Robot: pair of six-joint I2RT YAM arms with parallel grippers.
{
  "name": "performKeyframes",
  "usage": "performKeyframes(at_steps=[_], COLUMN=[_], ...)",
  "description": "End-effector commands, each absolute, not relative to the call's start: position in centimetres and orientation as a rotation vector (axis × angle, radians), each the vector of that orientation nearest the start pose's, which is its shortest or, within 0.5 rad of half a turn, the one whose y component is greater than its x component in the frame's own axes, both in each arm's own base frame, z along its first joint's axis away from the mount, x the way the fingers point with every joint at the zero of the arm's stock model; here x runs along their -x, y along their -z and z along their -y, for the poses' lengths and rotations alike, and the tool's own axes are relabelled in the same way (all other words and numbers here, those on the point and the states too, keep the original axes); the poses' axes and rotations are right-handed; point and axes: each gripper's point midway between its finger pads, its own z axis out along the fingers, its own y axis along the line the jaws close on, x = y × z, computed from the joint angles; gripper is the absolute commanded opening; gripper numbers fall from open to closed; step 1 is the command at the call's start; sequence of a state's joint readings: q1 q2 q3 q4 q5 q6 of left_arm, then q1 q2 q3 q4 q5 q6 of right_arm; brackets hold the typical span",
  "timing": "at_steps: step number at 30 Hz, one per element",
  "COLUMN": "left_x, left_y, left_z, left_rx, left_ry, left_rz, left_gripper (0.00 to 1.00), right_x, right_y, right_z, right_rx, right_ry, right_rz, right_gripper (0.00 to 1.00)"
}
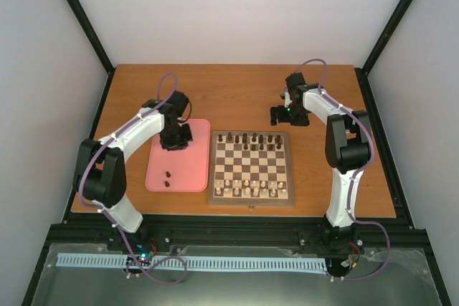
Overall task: Set up the chess pieces on the board
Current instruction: Pick up the chess piece from the storage box, then place the chess piece on the chessboard.
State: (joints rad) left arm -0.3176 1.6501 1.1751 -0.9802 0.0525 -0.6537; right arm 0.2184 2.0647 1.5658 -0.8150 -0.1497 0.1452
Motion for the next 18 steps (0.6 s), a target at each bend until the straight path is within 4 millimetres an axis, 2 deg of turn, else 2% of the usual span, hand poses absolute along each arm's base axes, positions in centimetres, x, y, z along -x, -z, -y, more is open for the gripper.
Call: performKeyframes(at_steps=[1, 4, 9, 14, 18], left_x=[-29.7, -29.4, -29.1, -29.8, -29.9], left_y=[-10.7, -11.6, -11.8, -10.8, -9.8], left_z=[16.4, 20.8, 26.3, 30.0, 31.3], left_rx=[0.286, 0.109, -0.215, -0.387, -0.450], left_ry=[0.318, 0.385, 0.424, 0.374, 0.335], left_rz=[-3.035, -3.051, -3.110, -3.102, -3.100], left_gripper=[0.01, 0.01, 0.01, 0.01, 0.01], right_x=[-43.5, -43.5, -43.6, -43.9, -43.9], right_y=[-3.9, -3.9, -4.0, -4.1, -4.1], right_z=[-12.2, -12.2, -12.3, -12.3, -12.4], right_rx=[0.146, 0.147, 0.146, 0.147, 0.150], right_ry=[-0.264, -0.267, -0.271, -0.271, -0.275], right_rz=[-2.910, -2.910, -2.908, -2.905, -2.904], right_gripper=[1.00, 1.00, 1.00, 1.00, 1.00])
